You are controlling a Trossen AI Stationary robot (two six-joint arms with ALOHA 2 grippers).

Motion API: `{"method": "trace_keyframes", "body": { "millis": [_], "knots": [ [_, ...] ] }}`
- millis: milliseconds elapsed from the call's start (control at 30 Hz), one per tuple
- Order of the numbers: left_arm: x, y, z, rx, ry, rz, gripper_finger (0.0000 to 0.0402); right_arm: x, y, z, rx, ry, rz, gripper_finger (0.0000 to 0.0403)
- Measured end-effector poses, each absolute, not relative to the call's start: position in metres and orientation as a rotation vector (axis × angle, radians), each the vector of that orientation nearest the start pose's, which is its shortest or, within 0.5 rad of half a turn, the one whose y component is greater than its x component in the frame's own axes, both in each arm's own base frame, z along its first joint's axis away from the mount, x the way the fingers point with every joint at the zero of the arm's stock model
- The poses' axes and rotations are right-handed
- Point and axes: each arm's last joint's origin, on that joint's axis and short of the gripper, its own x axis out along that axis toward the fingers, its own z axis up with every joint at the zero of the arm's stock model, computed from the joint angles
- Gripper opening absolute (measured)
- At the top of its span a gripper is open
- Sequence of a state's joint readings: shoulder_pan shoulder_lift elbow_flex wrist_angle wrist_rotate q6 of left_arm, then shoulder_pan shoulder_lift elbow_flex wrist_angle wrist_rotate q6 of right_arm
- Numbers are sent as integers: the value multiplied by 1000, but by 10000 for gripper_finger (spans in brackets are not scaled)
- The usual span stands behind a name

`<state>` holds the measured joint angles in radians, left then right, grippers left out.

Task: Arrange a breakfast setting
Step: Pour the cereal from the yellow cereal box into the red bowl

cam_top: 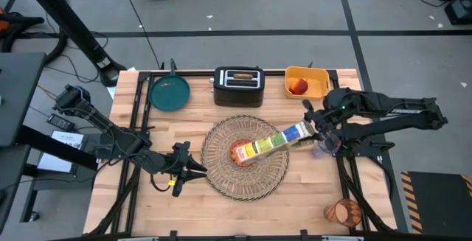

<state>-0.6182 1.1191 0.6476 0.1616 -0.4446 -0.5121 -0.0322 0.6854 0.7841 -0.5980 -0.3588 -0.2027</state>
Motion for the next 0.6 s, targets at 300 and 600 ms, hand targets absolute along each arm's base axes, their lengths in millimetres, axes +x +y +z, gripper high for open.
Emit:
{"method": "trace_keyframes", "body": {
  "millis": [300, 600],
  "knots": [
    [203, -129, 255, -351, 301, -100, 94, 131, 5, 311, -112, 445, 351, 174],
    [203, -129, 255, -351, 301, -100, 94, 129, 4, 309, -108, 475, 312, 174]
  ]
}}
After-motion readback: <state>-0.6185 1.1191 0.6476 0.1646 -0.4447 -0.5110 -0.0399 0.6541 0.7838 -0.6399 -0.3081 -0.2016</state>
